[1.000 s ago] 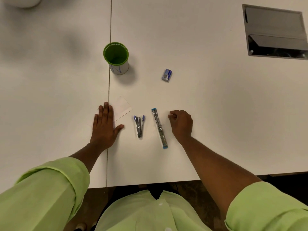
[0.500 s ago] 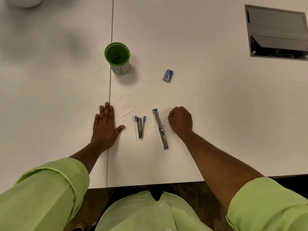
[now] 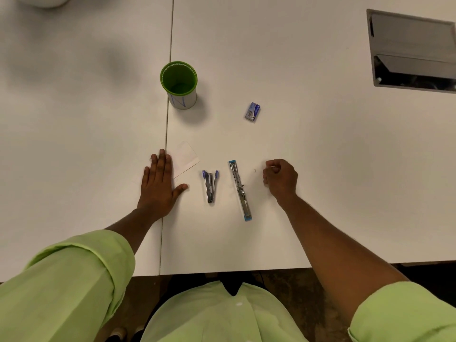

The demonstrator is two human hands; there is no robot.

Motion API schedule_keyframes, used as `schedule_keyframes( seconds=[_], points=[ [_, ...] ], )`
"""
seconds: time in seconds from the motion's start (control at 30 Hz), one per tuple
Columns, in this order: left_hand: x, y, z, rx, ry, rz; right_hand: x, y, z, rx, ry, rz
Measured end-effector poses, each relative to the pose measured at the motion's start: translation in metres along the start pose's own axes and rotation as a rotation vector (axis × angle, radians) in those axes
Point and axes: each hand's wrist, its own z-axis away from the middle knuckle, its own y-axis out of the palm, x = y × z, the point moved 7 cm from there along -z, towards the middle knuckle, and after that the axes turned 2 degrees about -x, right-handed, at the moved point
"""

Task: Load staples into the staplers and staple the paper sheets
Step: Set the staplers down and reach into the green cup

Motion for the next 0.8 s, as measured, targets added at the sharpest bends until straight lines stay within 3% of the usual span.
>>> schedule_keyframes(
  seconds=[0.1, 0.37, 0.67, 0.8],
  points=[
    [-0.001, 0.0, 0.0, 0.003, -0.001, -0.001, -0.003, -0.001, 0.002, 0.013, 0.01, -0.012],
    [-0.001, -0.001, 0.001, -0.001, -0.002, 0.001, 0.013, 0.007, -0.002, 0.016, -0.065, 0.248],
    [0.001, 0.002, 0.001, -0.007, 0.0, 0.001, 0.01, 0.011, -0.015, 0.009, 0.055, 0.364],
    [0.001, 0.003, 0.0, -0.011, -0.002, -0.006, 0.023, 0.014, -0.02, 0.029, 0.017, 0.563]
  ],
)
